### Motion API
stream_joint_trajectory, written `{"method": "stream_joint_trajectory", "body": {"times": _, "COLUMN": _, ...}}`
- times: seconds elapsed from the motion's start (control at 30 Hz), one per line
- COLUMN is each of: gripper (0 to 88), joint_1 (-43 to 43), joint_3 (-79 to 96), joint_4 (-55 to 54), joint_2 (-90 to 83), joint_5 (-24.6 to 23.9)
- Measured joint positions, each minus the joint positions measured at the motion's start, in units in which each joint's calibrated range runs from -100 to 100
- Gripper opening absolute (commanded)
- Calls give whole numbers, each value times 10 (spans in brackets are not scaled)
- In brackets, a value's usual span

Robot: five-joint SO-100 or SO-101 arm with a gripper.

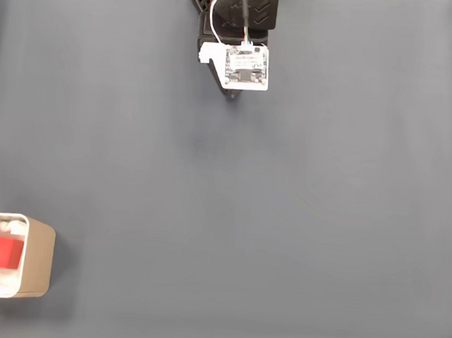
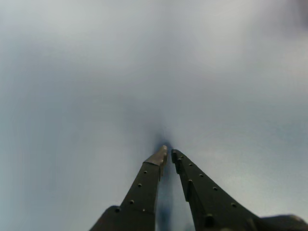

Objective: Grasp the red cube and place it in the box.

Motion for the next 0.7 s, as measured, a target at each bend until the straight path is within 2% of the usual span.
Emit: {"method": "stream_joint_trajectory", "body": {"times": 0.7, "gripper": 0, "joint_1": 0, "joint_3": 0, "joint_4": 5, "joint_2": -1, "joint_5": 0}}
